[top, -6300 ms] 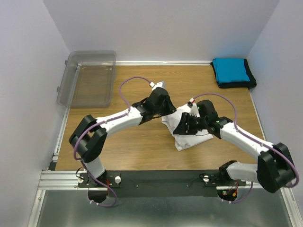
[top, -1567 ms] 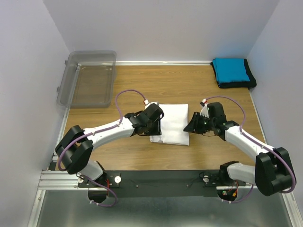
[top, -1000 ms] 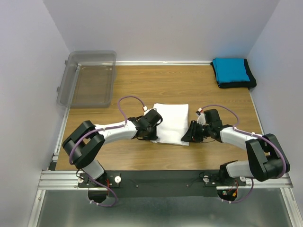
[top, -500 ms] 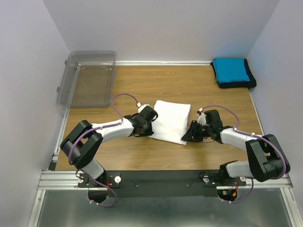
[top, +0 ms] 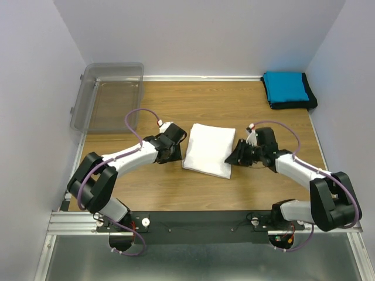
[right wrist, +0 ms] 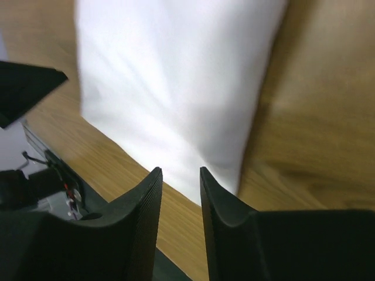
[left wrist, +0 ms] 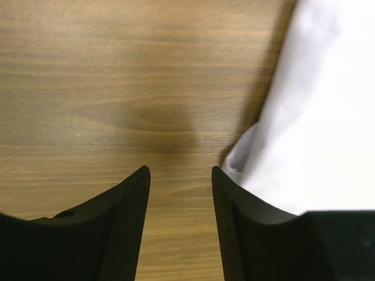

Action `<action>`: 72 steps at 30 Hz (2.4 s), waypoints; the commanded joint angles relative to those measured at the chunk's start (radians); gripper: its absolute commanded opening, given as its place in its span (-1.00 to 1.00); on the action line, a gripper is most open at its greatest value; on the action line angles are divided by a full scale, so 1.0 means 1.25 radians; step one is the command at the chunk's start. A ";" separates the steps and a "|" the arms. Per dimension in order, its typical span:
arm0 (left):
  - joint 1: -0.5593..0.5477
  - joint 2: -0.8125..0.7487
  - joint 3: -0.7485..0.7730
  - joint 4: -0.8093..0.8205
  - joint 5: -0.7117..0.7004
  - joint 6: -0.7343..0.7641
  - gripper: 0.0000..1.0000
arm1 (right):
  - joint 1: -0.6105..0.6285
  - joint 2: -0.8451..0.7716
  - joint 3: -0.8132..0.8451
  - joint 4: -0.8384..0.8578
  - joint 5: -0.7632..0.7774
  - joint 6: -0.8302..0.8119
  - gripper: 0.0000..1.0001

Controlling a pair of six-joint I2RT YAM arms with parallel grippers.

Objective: Fold and stack the t-shirts
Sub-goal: Fold the tshirt, then neatly place the folded tshirt to the corner

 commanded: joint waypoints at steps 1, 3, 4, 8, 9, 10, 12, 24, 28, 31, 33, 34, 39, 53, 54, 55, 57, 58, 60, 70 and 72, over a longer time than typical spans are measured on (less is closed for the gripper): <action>-0.006 -0.074 0.062 -0.005 -0.003 -0.015 0.10 | -0.018 0.011 0.140 -0.004 0.033 0.004 -0.18; -0.020 -0.094 0.074 0.016 0.044 -0.040 0.09 | -0.029 0.061 0.209 -0.003 0.037 -0.007 -0.16; -0.027 -0.097 0.078 0.026 0.044 -0.040 0.09 | -0.034 0.062 0.233 -0.002 0.037 -0.011 -0.16; -0.038 -0.081 0.071 0.087 0.137 -0.058 -0.03 | -0.058 0.179 0.338 0.004 0.037 -0.030 -0.16; -0.038 -0.071 0.059 0.112 0.155 -0.059 -0.11 | -0.069 0.227 0.357 0.009 0.030 -0.037 -0.16; -0.040 -0.048 0.054 0.121 0.169 -0.061 -0.17 | -0.075 0.254 0.372 0.014 0.024 -0.039 -0.16; -0.041 -0.022 0.038 0.139 0.207 -0.048 -0.28 | -0.087 0.328 0.410 0.027 0.010 -0.043 -0.16; 0.046 0.176 0.045 0.131 0.128 0.090 -0.50 | -0.135 0.428 0.340 0.034 0.022 -0.027 -0.17; 0.117 0.272 0.153 0.071 0.046 0.187 -0.49 | -0.135 0.352 0.227 0.032 0.054 0.019 -0.17; 0.144 0.335 0.263 0.041 -0.001 0.260 -0.40 | -0.134 0.279 0.150 0.034 0.052 0.045 -0.17; 0.151 0.358 0.357 0.021 -0.002 0.291 -0.22 | -0.134 0.216 0.122 0.034 0.032 0.045 -0.17; 0.149 0.362 0.383 0.010 0.000 0.299 -0.17 | -0.134 0.192 0.117 0.034 0.025 0.043 -0.17; 0.149 0.312 0.443 0.022 0.054 0.294 0.23 | -0.125 0.093 0.133 0.102 -0.112 0.070 -0.16; 0.141 -0.069 0.183 0.081 -0.011 0.207 0.46 | 0.100 0.417 0.214 0.475 -0.202 0.232 -0.12; 0.137 -0.086 0.150 0.086 -0.016 0.205 0.46 | 0.100 0.447 0.215 0.480 -0.212 0.228 -0.12; 0.134 -0.114 0.135 0.087 -0.020 0.203 0.46 | 0.100 0.470 0.216 0.485 -0.216 0.222 -0.12; 0.115 -0.136 0.104 0.098 -0.028 0.202 0.46 | 0.101 0.513 0.212 0.500 -0.222 0.220 -0.12; 0.104 -0.147 0.077 0.107 -0.029 0.201 0.46 | 0.098 0.536 0.209 0.507 -0.224 0.213 -0.12; 0.067 -0.167 0.052 0.114 -0.039 0.200 0.46 | 0.097 0.534 0.206 0.504 -0.223 0.200 -0.12; -0.171 -0.062 0.130 0.149 -0.173 0.296 0.46 | -0.074 0.206 0.314 -0.007 0.120 -0.001 0.14; -0.205 -0.018 0.188 0.145 -0.190 0.338 0.46 | -0.137 0.158 0.307 -0.080 0.195 -0.014 0.18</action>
